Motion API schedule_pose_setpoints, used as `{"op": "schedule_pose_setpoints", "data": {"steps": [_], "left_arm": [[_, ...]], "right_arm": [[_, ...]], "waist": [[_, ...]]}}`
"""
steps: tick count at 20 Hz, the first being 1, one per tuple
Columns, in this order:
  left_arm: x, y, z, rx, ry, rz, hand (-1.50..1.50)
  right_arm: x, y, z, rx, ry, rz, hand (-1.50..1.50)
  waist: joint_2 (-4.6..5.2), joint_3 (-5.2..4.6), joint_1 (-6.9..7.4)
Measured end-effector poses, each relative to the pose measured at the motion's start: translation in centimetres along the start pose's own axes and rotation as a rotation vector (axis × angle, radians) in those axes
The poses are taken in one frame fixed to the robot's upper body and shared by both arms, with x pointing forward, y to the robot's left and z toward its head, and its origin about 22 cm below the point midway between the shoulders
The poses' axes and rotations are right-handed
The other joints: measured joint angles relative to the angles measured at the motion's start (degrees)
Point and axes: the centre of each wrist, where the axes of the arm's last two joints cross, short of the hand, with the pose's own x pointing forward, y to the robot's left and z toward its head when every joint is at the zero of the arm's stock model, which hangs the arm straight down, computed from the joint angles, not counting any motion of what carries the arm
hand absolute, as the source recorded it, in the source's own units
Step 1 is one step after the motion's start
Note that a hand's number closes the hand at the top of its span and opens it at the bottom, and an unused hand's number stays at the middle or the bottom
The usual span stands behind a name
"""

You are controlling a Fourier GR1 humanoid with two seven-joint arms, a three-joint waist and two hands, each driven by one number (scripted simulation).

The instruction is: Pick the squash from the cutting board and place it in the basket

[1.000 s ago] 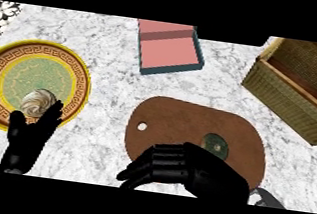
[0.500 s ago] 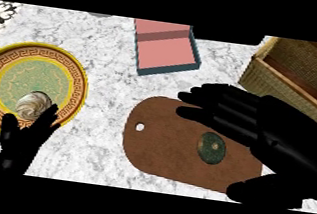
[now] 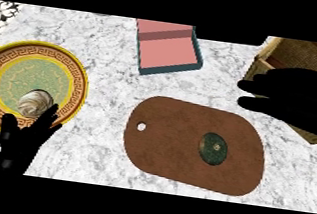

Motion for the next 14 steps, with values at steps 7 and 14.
{"op": "schedule_pose_setpoints", "data": {"steps": [7, 14], "left_arm": [[0.0, 0.0, -0.3, -0.004, -0.001, -0.008, 0.00], [-0.2, -0.2, -0.7, 0.007, -0.002, -0.011, 0.00]], "right_arm": [[-0.3, -1.9, 1.5, 0.118, 0.046, 0.056, -1.50], [-1.4, 0.2, 0.7, 0.125, 0.031, 0.015, -1.50]], "waist": [[0.12, 0.13, 0.42], [0.16, 0.27, 0.62]]}}
